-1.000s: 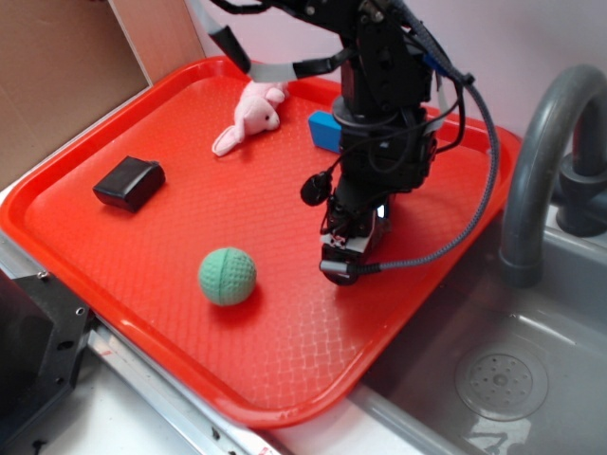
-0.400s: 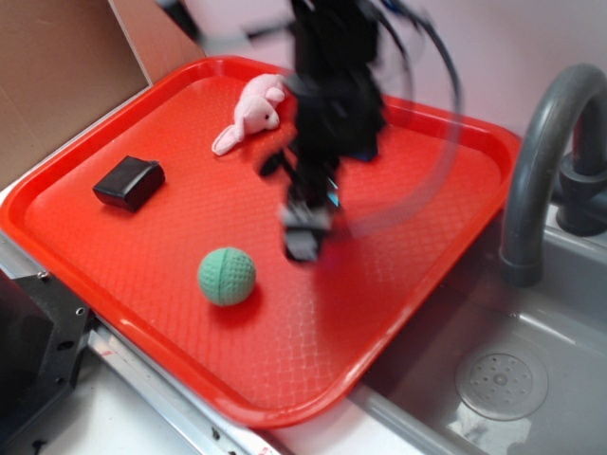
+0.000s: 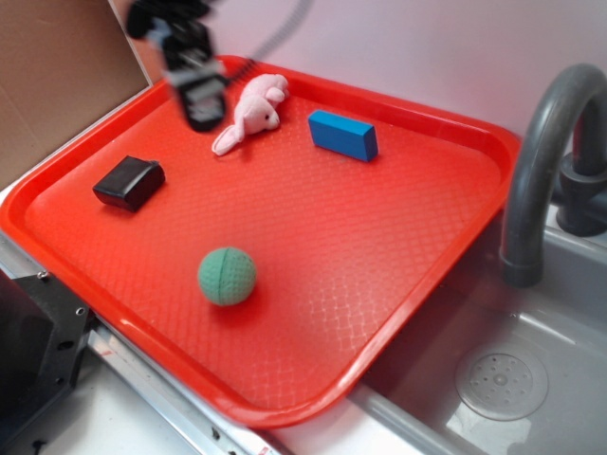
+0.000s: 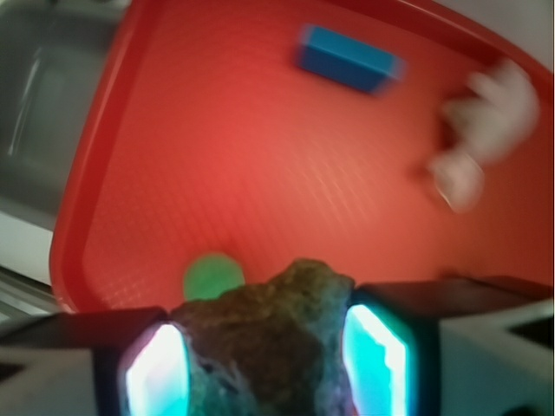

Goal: Grab the rock.

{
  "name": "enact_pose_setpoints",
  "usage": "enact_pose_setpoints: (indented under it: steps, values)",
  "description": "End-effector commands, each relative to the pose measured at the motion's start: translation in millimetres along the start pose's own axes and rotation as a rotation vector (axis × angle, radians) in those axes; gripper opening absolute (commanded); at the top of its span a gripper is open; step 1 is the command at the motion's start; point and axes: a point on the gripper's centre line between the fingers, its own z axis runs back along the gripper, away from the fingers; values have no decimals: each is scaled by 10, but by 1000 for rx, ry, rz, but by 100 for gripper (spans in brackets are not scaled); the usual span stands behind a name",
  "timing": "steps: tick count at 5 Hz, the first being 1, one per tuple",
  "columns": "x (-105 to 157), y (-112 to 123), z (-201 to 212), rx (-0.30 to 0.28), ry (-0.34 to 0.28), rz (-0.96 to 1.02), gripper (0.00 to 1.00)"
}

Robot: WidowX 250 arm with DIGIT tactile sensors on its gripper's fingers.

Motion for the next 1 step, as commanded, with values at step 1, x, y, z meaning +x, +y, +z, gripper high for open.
enact_pose_setpoints:
  steps: [1]
  values:
    - [-28, -259, 118, 18, -22, 299, 0]
